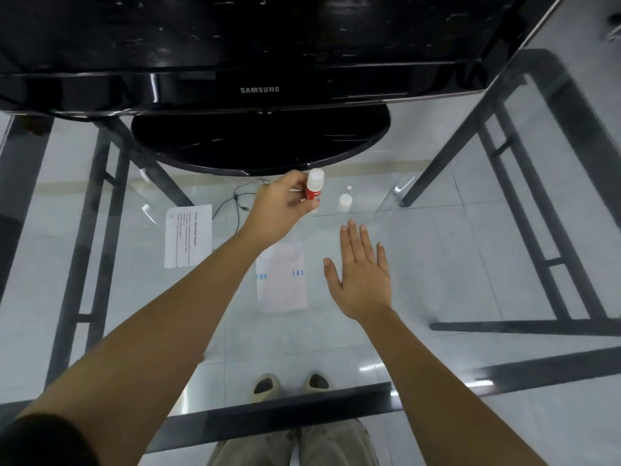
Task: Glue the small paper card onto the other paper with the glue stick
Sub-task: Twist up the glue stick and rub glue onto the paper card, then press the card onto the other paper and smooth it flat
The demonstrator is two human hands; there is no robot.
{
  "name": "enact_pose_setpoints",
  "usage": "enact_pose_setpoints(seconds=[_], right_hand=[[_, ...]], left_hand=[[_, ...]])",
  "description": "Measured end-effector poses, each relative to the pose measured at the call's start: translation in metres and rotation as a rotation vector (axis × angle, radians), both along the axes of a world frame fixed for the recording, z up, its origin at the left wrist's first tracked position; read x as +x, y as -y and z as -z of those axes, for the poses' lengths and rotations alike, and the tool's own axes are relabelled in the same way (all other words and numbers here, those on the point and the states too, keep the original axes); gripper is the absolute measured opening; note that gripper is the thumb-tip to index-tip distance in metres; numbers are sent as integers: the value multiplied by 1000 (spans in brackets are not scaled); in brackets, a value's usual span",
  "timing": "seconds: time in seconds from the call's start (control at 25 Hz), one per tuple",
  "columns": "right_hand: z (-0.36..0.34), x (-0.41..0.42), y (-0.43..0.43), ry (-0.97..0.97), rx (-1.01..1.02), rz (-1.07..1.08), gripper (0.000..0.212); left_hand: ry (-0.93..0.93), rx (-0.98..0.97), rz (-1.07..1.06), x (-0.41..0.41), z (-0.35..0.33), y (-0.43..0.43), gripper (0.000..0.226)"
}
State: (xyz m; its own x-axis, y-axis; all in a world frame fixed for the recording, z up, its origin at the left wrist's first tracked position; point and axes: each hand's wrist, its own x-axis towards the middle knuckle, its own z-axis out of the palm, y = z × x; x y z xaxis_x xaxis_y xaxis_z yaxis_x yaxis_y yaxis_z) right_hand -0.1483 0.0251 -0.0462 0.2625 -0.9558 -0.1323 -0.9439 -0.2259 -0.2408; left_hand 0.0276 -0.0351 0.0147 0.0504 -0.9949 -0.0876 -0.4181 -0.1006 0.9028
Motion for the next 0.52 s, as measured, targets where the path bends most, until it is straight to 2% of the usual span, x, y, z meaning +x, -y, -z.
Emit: enact_pose_setpoints(seconds=[0.36, 0.44, 0.52], right_hand=[[1, -1, 1, -17, 22, -5, 66], [2, -1, 2, -15, 18, -2, 66], [3, -2, 2, -32, 16, -6, 66]], left_hand=[[68, 18, 25, -11, 15, 14, 33], [73, 22, 29, -13, 15, 13, 41], [53, 46, 51, -12, 15, 10, 58]])
